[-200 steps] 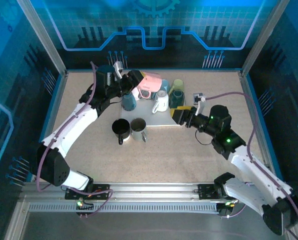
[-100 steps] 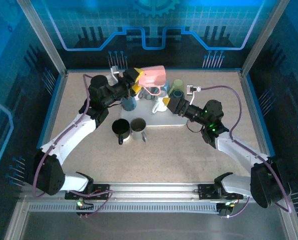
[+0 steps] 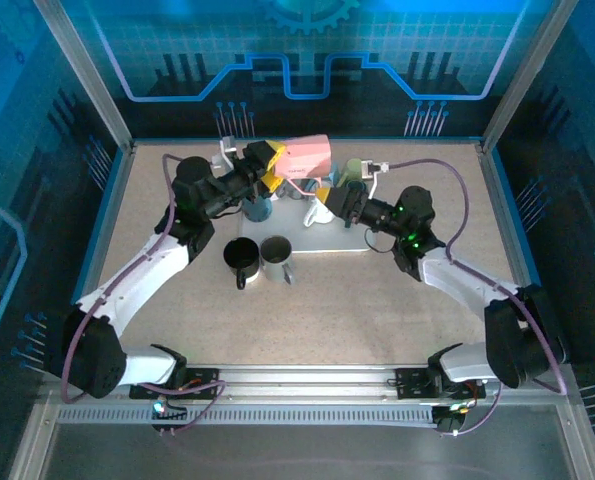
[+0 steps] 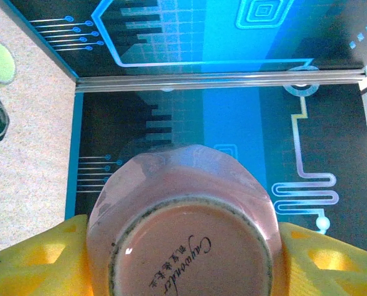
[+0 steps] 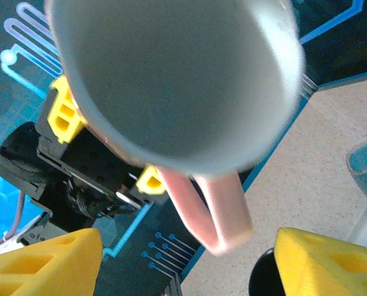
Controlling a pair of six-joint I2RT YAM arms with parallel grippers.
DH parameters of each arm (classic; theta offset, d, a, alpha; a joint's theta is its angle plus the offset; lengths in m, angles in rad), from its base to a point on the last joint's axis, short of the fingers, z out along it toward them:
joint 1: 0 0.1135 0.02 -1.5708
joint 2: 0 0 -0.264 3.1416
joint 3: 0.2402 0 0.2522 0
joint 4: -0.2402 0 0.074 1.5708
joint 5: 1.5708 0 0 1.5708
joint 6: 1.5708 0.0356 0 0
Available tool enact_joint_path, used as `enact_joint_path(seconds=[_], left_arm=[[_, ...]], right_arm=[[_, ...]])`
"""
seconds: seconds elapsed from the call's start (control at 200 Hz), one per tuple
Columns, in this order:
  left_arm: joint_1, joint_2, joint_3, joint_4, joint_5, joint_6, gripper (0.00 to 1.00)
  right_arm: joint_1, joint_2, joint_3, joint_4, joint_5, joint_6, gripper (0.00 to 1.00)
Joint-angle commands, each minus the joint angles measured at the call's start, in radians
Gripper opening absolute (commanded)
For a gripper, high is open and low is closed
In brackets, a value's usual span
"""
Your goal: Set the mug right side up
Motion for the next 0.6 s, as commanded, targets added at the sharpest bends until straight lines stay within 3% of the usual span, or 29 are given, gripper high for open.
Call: enact_joint_path(seconds=[0.0, 0.135, 0.25, 0.495, 0.595], left_arm=[[-0.003, -0.074, 0.004, 0.112, 0.022, -0.01, 0.44], [-0.009, -0.092, -0.007, 0.1, 0.022, -0.008, 0.44], [-0.014, -0.094, -0.025, 0.108, 0.022, -0.02, 0.44], [-0.025, -0.094, -0.044, 0.095, 0.031, -0.008, 0.44], [-0.028, -0.1, -0.06, 0.078, 0.033, 0.008, 0.48]], right_arm=[[-0.025, 0.066, 0.055, 0.125, -0.07, 0.01, 0.73], [-0.029, 0.192, 0.096, 0.35, -0.14, 0.155, 0.65], [-0.028, 0.292, 0.134, 0.591, -0.155, 0.311, 0.51], [-0.022, 0.254, 0.107, 0.522, -0.165, 0.239, 0.13], [-0.023, 0.215, 0.093, 0.473, -0.164, 0.199, 0.05]])
